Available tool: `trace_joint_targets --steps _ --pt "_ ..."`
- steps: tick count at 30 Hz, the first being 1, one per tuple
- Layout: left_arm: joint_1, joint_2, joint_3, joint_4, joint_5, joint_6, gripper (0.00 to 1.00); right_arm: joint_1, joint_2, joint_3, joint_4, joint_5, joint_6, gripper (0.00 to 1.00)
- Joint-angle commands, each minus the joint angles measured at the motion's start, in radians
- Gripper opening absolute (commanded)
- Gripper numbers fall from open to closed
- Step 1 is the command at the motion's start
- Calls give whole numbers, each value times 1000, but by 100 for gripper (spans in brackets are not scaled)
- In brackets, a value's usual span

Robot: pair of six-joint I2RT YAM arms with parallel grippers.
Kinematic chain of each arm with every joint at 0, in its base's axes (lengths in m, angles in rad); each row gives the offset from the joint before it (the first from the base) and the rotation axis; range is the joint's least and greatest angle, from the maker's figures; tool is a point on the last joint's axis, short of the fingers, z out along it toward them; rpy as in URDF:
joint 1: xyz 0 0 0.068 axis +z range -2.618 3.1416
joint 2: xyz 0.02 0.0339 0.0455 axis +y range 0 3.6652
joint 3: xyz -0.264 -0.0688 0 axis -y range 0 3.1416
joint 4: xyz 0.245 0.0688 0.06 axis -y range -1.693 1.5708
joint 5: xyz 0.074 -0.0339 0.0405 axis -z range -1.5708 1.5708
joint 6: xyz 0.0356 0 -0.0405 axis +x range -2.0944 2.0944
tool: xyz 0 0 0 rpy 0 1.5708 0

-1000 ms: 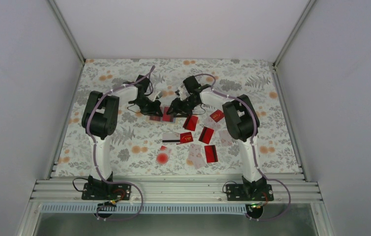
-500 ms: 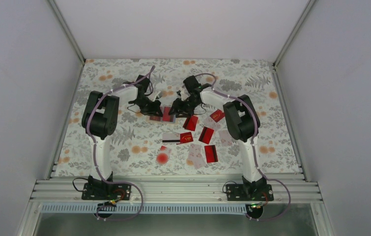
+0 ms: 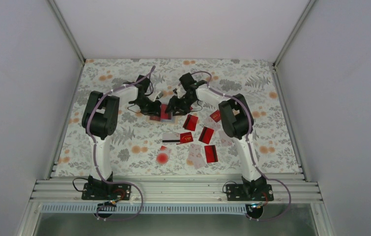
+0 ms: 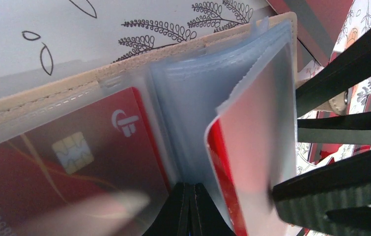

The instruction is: Put the credit cards into the card holder

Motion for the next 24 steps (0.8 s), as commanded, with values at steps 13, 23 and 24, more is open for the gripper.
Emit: trace_joint_targets --steps 13,23,24 --pt "-39 52 -17 11 -26 19 2 33 -21 45 -36 -35 -25 44" --pt "-38 57 -8 3 -32 25 2 33 -75 42 -62 10 -17 41" --pt "-39 57 -8 2 -33 25 2 33 -80 42 -64 14 -17 40"
